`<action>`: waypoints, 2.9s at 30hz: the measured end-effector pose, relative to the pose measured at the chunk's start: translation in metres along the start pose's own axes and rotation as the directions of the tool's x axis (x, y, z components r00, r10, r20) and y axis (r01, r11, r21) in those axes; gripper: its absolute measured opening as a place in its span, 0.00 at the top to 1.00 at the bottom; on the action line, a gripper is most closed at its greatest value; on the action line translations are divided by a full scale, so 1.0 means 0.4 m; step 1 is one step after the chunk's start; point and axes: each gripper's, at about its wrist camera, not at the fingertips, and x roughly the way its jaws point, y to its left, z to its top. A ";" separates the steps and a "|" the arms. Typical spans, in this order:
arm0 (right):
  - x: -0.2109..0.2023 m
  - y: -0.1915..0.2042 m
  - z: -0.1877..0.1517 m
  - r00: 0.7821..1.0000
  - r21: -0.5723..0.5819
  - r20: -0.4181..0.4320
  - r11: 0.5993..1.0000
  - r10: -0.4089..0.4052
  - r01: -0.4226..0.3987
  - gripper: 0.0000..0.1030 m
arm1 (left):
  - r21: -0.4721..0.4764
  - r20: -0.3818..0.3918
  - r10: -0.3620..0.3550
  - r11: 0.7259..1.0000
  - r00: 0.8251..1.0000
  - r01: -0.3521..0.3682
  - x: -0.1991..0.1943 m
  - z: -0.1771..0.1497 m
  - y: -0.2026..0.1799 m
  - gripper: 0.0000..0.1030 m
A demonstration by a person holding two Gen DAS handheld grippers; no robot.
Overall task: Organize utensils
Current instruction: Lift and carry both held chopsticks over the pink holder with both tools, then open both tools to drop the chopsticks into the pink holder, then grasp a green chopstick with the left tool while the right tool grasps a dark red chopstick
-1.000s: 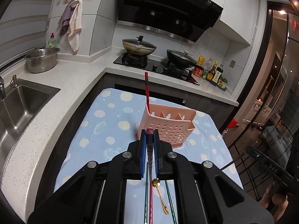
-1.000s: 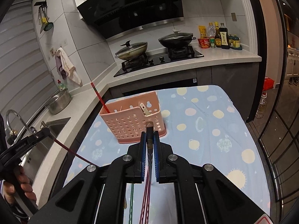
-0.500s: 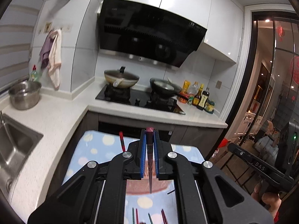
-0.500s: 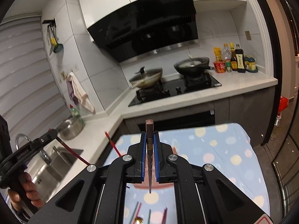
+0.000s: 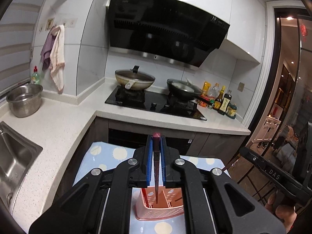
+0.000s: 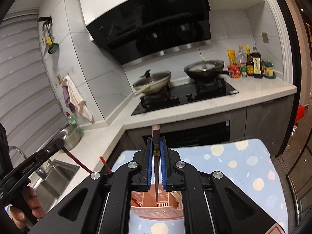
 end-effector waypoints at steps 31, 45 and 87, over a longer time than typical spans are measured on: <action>-0.090 -0.004 -0.217 0.991 -0.053 -0.114 0.997 -0.063 0.057 0.71 | -0.046 -0.107 0.048 0.998 0.993 -0.053 -0.082 -0.180 0.049 0.66; -0.231 -0.020 -0.615 0.914 -0.132 -0.370 0.983 -0.166 0.125 0.71 | -0.035 -0.344 0.063 0.996 0.937 -0.080 -0.199 -0.519 0.082 0.66; -0.239 -0.028 -0.858 0.822 -0.168 -0.536 0.978 -0.193 0.120 0.85 | -0.005 -0.576 0.043 0.998 0.816 -0.056 -0.248 -0.847 0.045 0.67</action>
